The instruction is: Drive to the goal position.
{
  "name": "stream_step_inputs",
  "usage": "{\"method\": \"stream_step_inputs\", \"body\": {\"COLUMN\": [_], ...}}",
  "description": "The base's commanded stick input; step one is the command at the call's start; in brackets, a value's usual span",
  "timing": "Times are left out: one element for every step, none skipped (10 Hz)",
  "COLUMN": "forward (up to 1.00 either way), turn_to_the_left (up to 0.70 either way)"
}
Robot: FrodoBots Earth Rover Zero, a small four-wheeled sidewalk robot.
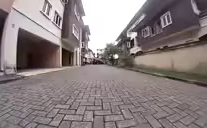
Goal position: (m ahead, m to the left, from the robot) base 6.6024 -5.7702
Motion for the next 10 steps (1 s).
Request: {"method": "stream_step_inputs", "body": {"forward": [0.70,0.70,0.70,0.70,0.70,0.70,0.70,0.70,0.70,0.70], "turn_to_the_left": [0.00,0.00,0.00,0.00,0.00,0.00,0.00,0.00,0.00,0.00]}}
